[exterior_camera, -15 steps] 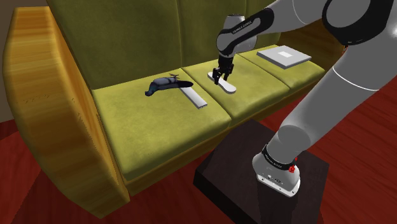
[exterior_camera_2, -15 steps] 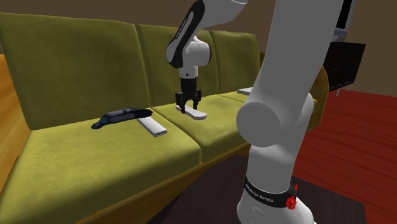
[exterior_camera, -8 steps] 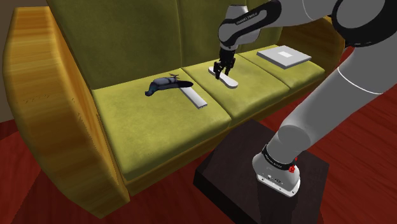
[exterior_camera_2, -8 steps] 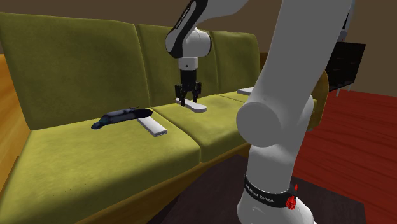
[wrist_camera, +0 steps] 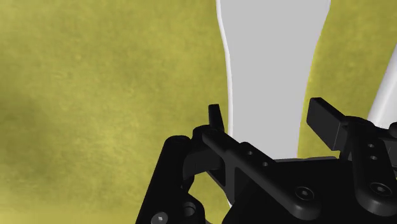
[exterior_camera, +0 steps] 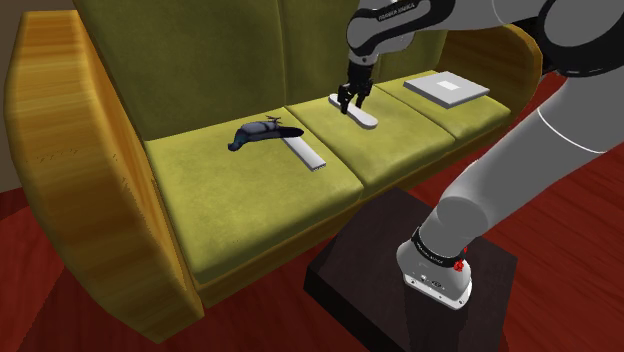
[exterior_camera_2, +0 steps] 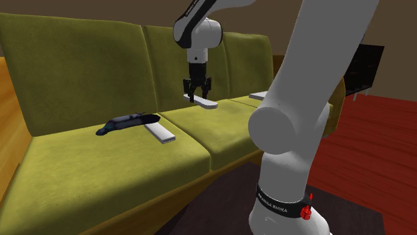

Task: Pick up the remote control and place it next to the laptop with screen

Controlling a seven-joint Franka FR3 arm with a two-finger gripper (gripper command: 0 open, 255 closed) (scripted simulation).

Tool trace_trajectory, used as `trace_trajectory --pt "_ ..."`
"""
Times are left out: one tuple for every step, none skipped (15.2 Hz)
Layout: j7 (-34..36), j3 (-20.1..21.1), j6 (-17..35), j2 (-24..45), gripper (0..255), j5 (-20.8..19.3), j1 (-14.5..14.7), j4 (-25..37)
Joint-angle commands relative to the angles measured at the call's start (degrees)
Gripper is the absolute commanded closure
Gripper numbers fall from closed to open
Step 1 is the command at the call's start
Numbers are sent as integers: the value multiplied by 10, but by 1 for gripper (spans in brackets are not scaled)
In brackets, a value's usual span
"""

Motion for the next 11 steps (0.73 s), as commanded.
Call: trace_trajectory --pt "-13 -8 -8 -6 255 -3 -7 2" --pt "-27 -17 -8 -8 255 -6 -13 1" --pt "-40 -25 -8 -9 255 -9 -20 0" --pt "-54 -34 -8 -10 255 -11 -26 0" --pt "-68 -43 -9 -10 255 -14 -33 0" --pt "-82 -52 -9 -10 255 -16 -39 1" --pt "-96 -61 -9 -9 255 -17 -45 3" --pt "-111 -70 -10 -7 255 -19 -52 6" --pt "-125 -79 -10 -5 255 -20 -58 9" --pt "-140 -88 -11 -2 255 -21 -64 12" --pt "-155 -97 -11 2 255 -21 -69 17"
